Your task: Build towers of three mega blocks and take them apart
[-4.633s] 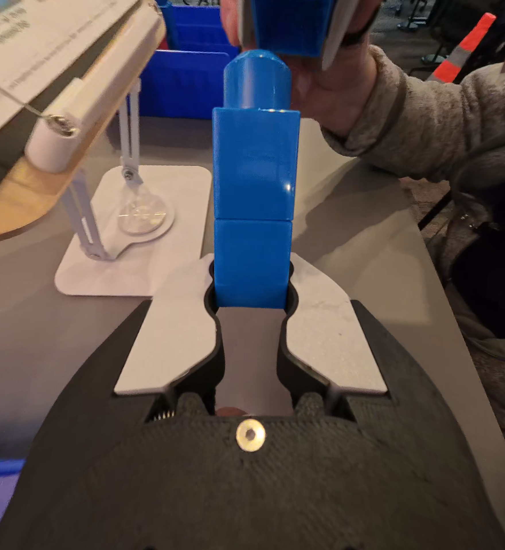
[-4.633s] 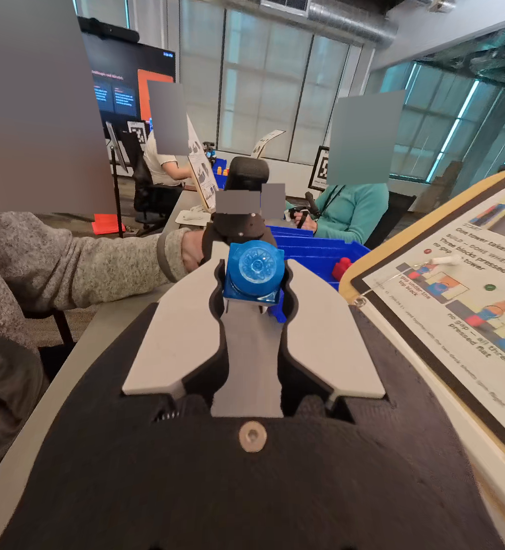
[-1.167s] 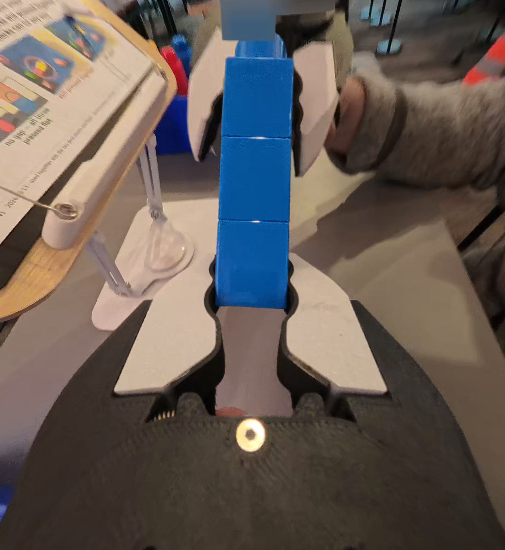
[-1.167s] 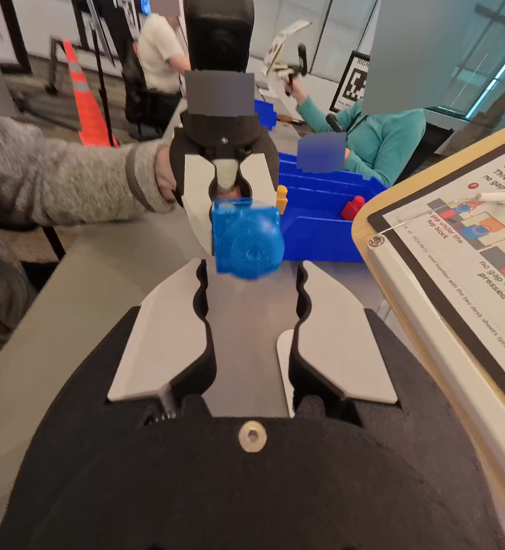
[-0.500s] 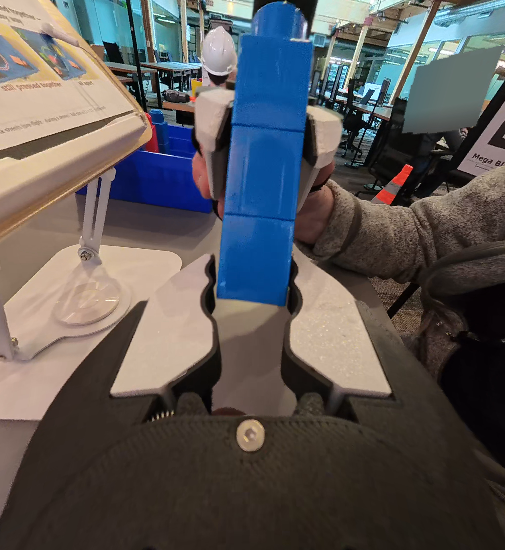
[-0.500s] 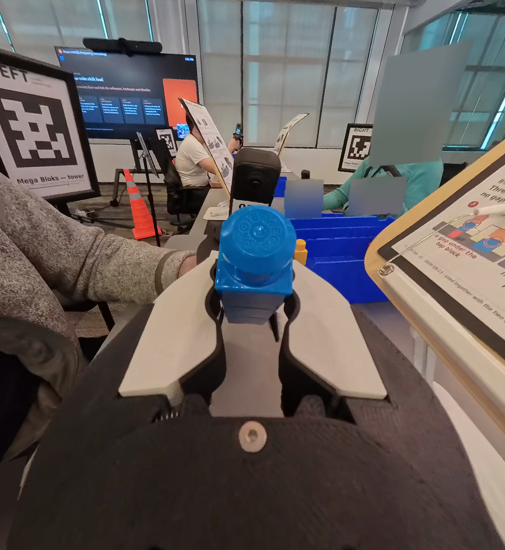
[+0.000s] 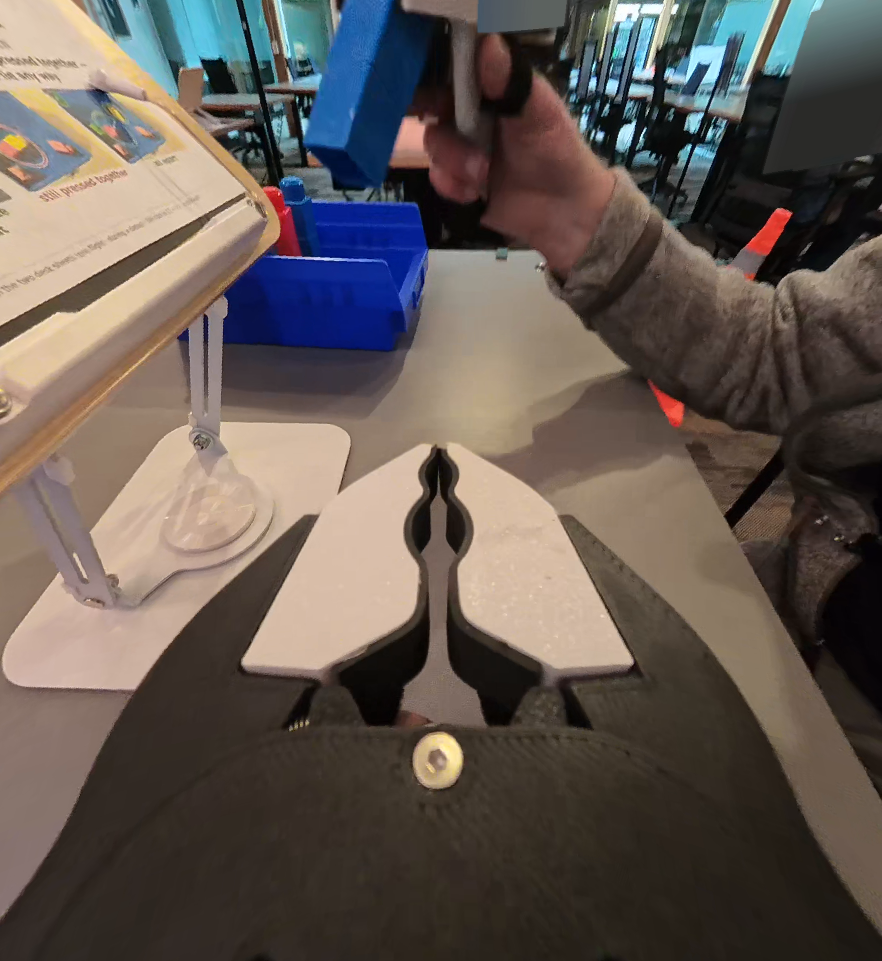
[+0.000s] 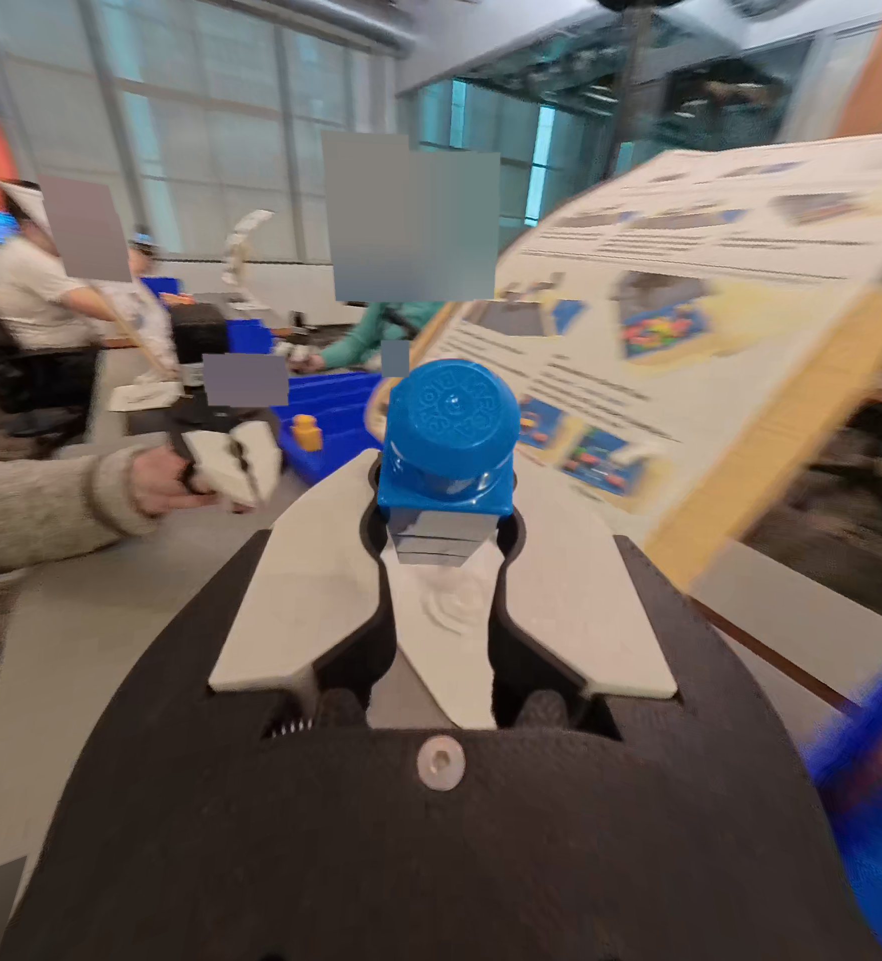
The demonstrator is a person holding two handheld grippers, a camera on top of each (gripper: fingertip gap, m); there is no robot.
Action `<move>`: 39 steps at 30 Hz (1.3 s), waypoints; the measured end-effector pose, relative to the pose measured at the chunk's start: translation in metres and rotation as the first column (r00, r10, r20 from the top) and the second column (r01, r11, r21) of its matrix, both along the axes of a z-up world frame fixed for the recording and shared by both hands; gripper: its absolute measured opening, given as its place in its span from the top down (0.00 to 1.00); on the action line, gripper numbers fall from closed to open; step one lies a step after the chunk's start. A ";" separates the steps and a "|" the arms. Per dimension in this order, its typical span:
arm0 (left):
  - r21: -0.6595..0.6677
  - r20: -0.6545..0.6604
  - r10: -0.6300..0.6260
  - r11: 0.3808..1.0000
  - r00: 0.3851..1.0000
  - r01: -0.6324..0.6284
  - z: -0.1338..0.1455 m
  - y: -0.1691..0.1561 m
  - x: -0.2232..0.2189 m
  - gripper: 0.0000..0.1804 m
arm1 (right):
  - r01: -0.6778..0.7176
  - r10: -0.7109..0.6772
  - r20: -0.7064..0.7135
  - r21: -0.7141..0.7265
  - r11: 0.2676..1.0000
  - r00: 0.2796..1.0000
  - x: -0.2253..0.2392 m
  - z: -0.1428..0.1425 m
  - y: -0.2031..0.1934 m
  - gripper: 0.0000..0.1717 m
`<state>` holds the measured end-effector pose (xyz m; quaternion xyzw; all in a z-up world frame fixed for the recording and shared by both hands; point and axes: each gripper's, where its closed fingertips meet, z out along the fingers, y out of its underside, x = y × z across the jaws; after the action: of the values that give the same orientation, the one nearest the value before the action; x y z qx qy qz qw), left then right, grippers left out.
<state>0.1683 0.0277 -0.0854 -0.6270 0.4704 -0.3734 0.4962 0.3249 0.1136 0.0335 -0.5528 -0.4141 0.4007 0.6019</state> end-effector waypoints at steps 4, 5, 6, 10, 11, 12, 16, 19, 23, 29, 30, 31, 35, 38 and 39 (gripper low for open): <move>0.018 -0.060 -0.012 1.000 0.998 0.014 -0.006 -0.004 0.007 1.00 | 0.302 -0.303 0.088 0.022 0.953 0.949 0.074 -0.007 0.049 0.76; 0.021 -0.071 -0.008 1.000 0.997 0.009 -0.007 -0.003 0.008 1.00 | 0.364 -0.364 0.115 0.025 0.931 0.924 0.089 -0.013 0.061 0.76; 0.023 -0.078 -0.007 1.000 0.997 0.008 -0.008 -0.003 0.008 1.00 | 0.407 -0.404 0.139 0.014 0.914 0.904 0.101 -0.020 0.071 0.76; 0.010 -0.074 -0.014 1.000 0.997 0.014 -0.010 -0.003 0.009 1.00 | 0.550 -0.531 0.286 0.014 0.835 0.798 0.135 -0.062 0.107 0.76; 0.007 -0.075 -0.014 1.000 0.997 0.015 -0.011 -0.003 0.009 1.00 | 0.569 -0.539 0.314 -0.006 0.823 0.782 0.140 -0.075 0.115 0.76; 0.004 -0.075 -0.014 1.000 0.997 0.014 -0.011 -0.002 0.009 1.00 | 0.580 -0.533 0.355 -0.032 0.814 0.768 0.143 -0.091 0.122 0.76; -0.009 -0.088 -0.026 1.000 0.996 0.025 -0.016 -0.003 0.011 1.00 | 0.613 -0.488 0.488 -0.128 0.779 0.723 0.148 -0.145 0.141 0.76; -0.010 -0.099 -0.030 1.000 0.995 0.030 -0.018 -0.004 0.013 1.00 | 0.624 -0.448 0.560 -0.164 0.764 0.696 0.146 -0.170 0.148 0.75; -0.011 -0.092 -0.032 0.999 0.995 0.031 -0.016 -0.004 0.012 1.00 | 0.633 -0.409 0.616 -0.193 0.750 0.673 0.141 -0.189 0.152 0.75; -0.021 -0.097 -0.046 0.999 0.994 0.044 -0.017 -0.007 0.014 1.00 | 0.635 -0.413 0.631 -0.166 0.755 0.656 0.139 -0.189 0.150 0.74; -0.023 -0.098 -0.053 0.998 0.994 0.051 -0.017 -0.008 0.014 1.00 | 0.633 -0.412 0.624 -0.176 0.754 0.664 0.138 -0.188 0.150 0.70; -0.024 -0.100 -0.059 0.998 0.993 0.057 -0.017 -0.009 0.015 1.00 | 0.629 -0.416 0.609 -0.180 0.756 0.675 0.138 -0.185 0.149 0.67; -0.019 -0.112 -0.064 0.998 0.992 0.063 -0.018 -0.010 0.017 1.00 | 0.626 -0.435 0.582 -0.172 0.761 0.688 0.141 -0.173 0.146 0.66; 0.000 -0.135 -0.080 0.997 0.988 0.080 -0.016 -0.013 0.015 1.00 | 0.628 -0.471 0.537 -0.151 0.763 0.700 0.147 -0.157 0.138 0.65; 0.024 -0.150 -0.079 0.996 0.985 0.084 -0.014 -0.013 0.011 1.00 | 0.630 -0.494 0.505 -0.136 0.765 0.708 0.150 -0.146 0.134 0.65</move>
<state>0.1794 0.0145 -0.0992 -0.6259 0.5369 -0.3383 0.4533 0.4746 0.2472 -0.1125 -0.8129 -0.2827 0.1176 0.4955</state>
